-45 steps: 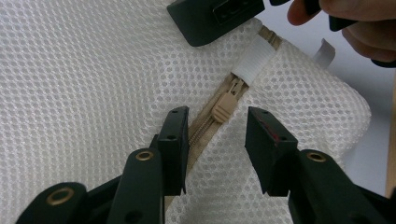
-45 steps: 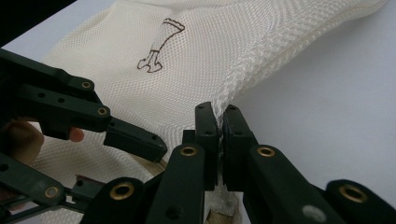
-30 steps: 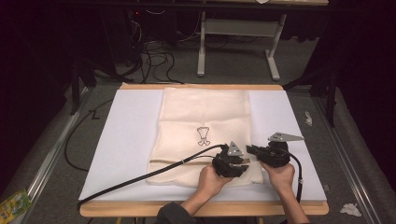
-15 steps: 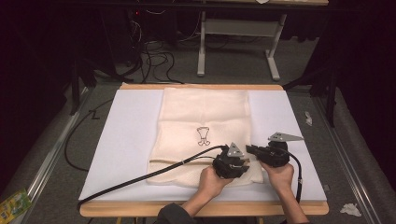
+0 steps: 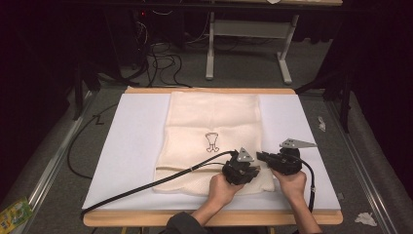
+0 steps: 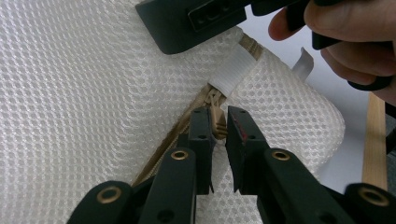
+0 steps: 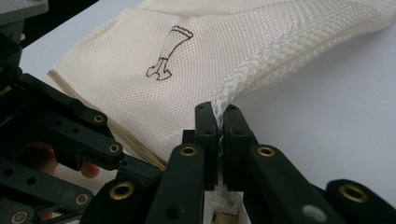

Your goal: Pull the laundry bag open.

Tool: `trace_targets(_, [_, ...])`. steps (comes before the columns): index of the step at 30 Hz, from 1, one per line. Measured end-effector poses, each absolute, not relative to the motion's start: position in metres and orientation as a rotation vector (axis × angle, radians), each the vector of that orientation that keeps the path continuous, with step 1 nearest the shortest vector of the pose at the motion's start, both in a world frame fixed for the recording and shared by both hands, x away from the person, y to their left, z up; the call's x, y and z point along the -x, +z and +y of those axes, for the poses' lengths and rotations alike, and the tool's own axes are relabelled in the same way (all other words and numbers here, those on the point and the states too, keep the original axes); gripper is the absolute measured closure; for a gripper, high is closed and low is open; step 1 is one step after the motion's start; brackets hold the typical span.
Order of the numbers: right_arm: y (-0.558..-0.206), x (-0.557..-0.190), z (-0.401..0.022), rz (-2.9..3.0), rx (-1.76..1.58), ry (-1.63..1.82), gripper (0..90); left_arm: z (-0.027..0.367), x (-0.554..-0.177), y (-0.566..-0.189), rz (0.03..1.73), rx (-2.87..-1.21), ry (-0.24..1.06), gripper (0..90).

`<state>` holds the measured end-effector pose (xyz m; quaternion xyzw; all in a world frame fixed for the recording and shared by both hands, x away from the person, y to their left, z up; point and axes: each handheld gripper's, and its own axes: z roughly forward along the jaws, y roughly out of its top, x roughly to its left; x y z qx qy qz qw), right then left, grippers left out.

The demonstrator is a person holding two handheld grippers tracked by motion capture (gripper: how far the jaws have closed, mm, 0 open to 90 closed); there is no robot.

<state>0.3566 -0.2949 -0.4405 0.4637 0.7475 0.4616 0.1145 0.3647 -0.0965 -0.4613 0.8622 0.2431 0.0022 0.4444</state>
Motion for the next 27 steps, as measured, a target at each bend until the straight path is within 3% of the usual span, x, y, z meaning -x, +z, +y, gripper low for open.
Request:
trace_targets(8, [-0.4405, -0.3566, -0.296, 2.195, -1.353, 1.347, 88.2, -0.0972, -0.3644, -0.4619, 0.602, -2.133, 0.014, 86.1])
trace_targets(27, [-0.4412, -0.3556, -0.3036, 2.19, -1.347, 1.336, 88.2, -0.093, -0.361, -0.4547, 0.565, -2.147, 0.067, 86.8])
